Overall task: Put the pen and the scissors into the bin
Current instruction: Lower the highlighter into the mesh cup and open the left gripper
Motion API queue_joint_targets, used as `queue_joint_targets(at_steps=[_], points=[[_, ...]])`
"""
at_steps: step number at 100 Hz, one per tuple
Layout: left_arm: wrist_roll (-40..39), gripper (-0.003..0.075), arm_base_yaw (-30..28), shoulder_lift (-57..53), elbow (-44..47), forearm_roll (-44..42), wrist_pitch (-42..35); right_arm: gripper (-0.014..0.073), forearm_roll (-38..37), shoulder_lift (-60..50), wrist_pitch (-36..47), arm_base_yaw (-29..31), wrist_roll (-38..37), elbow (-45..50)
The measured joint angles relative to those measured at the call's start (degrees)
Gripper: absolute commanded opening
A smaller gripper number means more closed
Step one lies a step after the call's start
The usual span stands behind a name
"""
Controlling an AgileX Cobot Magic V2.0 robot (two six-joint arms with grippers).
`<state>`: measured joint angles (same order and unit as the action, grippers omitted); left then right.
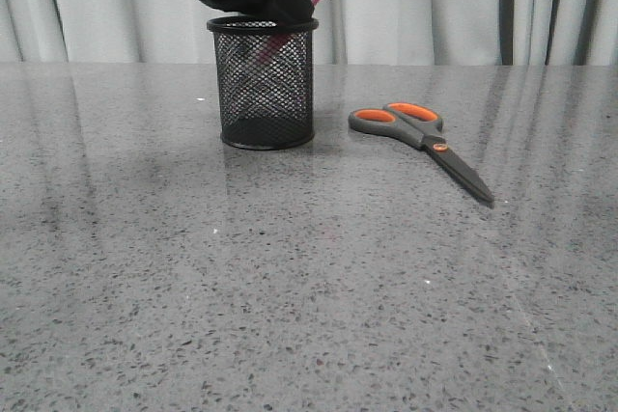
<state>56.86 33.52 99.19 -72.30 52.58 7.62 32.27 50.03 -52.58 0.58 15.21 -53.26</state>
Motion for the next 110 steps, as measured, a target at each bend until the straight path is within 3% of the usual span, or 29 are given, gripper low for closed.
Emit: queue_joint_targets(at_steps=[14, 45, 73, 88, 100, 110], points=[[0.00, 0.0305, 0.00, 0.00, 0.00, 0.02, 0.09, 0.0383, 0.00, 0.00, 0.00, 0.00, 0.05, 0.00], [0.13, 0.0301, 0.00, -1.88, 0.00, 0.34, -0.98, 0.0383, 0.00, 0.00, 0.00, 0.00, 0.05, 0.00], [0.13, 0.0286, -2.17, -13.54, 0.00, -0.15, -3.63, 0.0383, 0.00, 0.00, 0.00, 0.00, 0.05, 0.00], [0.13, 0.0173, -7.78, -19.80, 0.00, -0.23, 1.02, 0.0383, 0.00, 0.00, 0.00, 0.00, 0.05, 0.00], [0.13, -0.0020, -13.33, -24.54, 0.00, -0.51, 8.43, 0.0383, 0.00, 0.00, 0.00, 0.00, 0.05, 0.00], [0.13, -0.0022, -17.97, -28.49, 0.00, -0.87, 14.30, 0.0383, 0.00, 0.00, 0.00, 0.00, 0.05, 0.00]])
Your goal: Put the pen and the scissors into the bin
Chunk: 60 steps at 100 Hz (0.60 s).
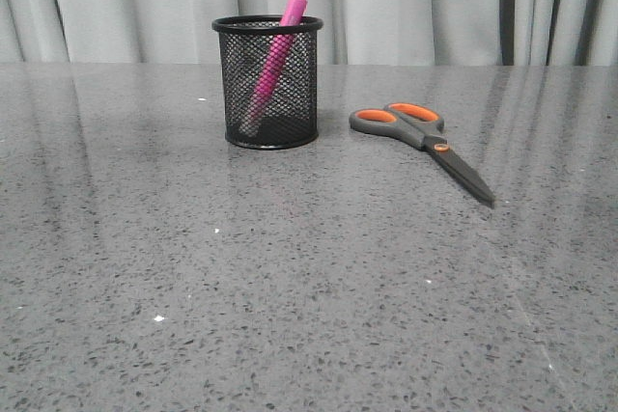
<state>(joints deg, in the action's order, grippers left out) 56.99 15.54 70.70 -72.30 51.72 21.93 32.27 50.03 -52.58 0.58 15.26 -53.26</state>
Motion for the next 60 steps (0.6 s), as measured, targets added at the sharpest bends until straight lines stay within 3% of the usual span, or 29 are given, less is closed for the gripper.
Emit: queue_joint_targets(at_steps=[13, 27, 44, 60], points=[[-0.39, -0.0022, -5.82, -5.75, 1.83, -0.24, 3.14, 0.0383, 0.37, 0.23, -0.37, 0.00, 0.00, 0.00], [-0.86, -0.0022, -10.67, -12.94, 9.69, -0.23, 0.92, 0.0383, 1.99, 0.35, -0.37, 0.00, 0.00, 0.00], [-0.99, -0.0022, -12.23, -20.95, 21.27, 0.65, -4.20, 0.0383, 2.46, 0.49, 0.08, 0.00, 0.00, 0.00], [-1.10, -0.0022, -12.27, -26.20, 26.16, 0.99, -4.79, 0.0383, 2.59, 0.49, 0.62, 0.00, 0.00, 0.00]])
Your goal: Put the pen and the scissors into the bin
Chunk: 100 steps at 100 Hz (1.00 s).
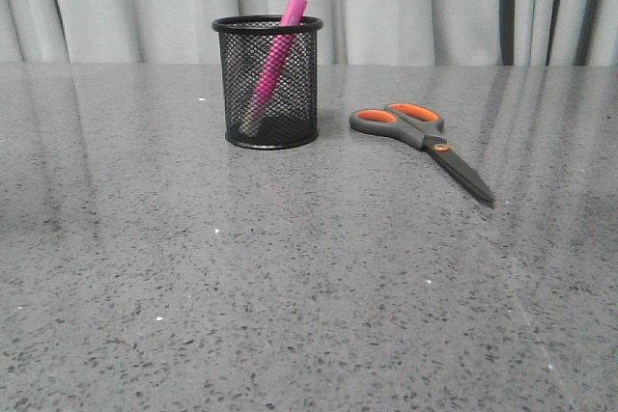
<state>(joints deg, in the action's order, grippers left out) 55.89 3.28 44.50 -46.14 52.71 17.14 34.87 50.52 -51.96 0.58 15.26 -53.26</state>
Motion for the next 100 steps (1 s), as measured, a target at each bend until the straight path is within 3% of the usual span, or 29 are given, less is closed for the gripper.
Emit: queue_joint_targets(at_steps=[36, 65, 100], points=[[0.00, -0.0022, 0.00, -1.77, 1.13, 1.13, -0.97, 0.0383, 0.34, 2.36, -1.98, -0.42, 3.00, -1.48], [-0.10, -0.0022, 0.00, -1.77, 1.13, 2.34, -0.97, 0.0381, -5.05, 9.67, -4.16, -7.40, 3.30, -9.16], [-0.10, -0.0022, 0.00, -1.77, 1.13, 2.39, -0.97, 0.0380, -26.53, 22.51, -5.10, -20.23, -9.79, -15.96]])
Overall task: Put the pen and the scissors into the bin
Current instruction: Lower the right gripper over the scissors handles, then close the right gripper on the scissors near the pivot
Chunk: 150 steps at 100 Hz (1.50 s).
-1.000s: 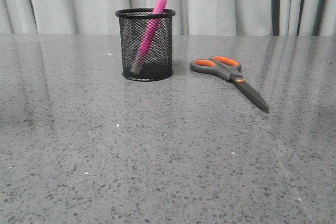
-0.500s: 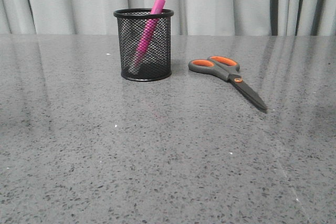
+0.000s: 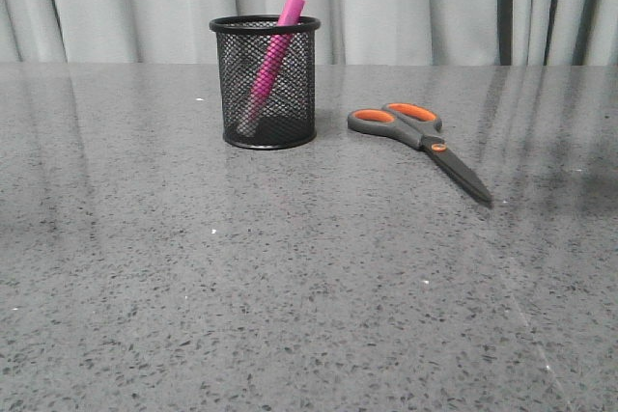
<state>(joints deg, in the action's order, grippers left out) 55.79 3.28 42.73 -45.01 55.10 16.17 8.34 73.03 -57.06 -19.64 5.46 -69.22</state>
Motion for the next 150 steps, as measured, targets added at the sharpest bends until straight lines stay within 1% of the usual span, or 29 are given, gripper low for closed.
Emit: queue_joint_targets(at_steps=[9, 18, 41, 60, 92, 110, 150], points=[[0.00, -0.0022, 0.00, 0.00, 0.00, 0.00, 0.00, 0.0381, -2.45, 3.93, 1.01, -2.70, -2.36, -0.98], [0.00, -0.0022, 0.00, 0.00, 0.00, 0.00, 0.00, 0.0381, -3.25, 8.46, 1.39, -3.88, -3.36, -2.60], [0.00, -0.0022, 0.00, 0.00, 0.00, 0.00, 0.00, 0.0385, -4.12, 18.99, 1.47, -3.97, -3.56, -8.12], [0.00, -0.0022, 0.00, 0.00, 0.00, 0.00, 0.00, 0.0385, -4.46, 24.17, 2.70, -3.97, -3.56, -11.39], [0.00, -0.0022, 0.00, 0.00, 0.00, 0.00, 0.00, 0.0385, -6.40, 27.80, 3.79, -3.97, -3.56, -13.94], [0.00, -0.0022, 0.00, 0.00, 0.00, 0.00, 0.00, 0.0385, -6.67, 28.35, 5.37, -3.97, -3.56, -14.02], [0.00, -0.0022, 0.00, 0.00, 0.00, 0.00, 0.00, 0.0385, -6.80, 31.01, 5.69, -3.03, -3.97, -14.11]])
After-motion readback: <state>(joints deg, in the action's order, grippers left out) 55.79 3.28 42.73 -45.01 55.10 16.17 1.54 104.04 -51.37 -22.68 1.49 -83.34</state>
